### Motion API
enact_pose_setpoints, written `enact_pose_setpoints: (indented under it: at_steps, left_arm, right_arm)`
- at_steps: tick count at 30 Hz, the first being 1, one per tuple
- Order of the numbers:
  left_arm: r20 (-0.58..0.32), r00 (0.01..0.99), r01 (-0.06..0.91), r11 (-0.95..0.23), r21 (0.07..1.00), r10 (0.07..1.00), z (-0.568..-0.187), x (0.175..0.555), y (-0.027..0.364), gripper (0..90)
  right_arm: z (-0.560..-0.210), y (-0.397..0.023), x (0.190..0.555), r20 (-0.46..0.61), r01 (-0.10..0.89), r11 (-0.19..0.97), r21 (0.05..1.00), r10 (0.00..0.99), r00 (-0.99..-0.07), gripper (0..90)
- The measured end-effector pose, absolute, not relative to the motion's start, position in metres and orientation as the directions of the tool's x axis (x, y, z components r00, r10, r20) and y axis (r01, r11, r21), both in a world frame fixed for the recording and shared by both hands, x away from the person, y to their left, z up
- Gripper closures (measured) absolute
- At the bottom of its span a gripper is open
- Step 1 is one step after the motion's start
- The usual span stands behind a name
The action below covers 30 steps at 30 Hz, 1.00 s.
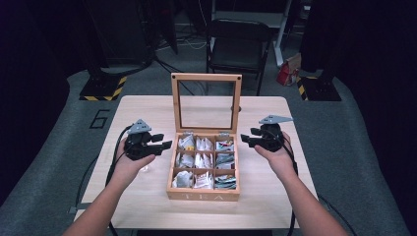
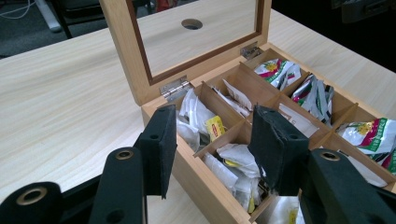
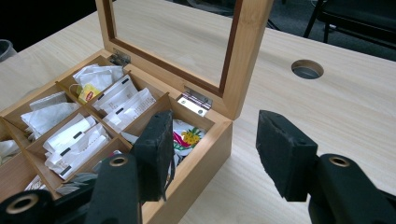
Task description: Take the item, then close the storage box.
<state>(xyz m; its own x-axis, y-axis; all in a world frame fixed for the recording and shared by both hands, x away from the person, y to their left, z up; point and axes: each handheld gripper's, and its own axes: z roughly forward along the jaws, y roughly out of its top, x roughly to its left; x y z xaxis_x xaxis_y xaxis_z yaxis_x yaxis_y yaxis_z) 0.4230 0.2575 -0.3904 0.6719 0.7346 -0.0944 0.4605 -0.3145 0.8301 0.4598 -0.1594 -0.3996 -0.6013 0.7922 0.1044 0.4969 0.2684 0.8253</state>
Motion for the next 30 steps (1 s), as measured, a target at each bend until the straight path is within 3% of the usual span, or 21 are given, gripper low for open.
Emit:
enact_pose_setpoints:
  at_steps: [30]
  left_arm:
    - [-0.102,0.697,0.453,-0.326,0.830,0.709,-0.398,0.407,0.257,50.6]
  right_arm:
    - [-0.410,-0.166,0.440,0.062,0.481,0.303,0.823,0.794,-0.605,44.5]
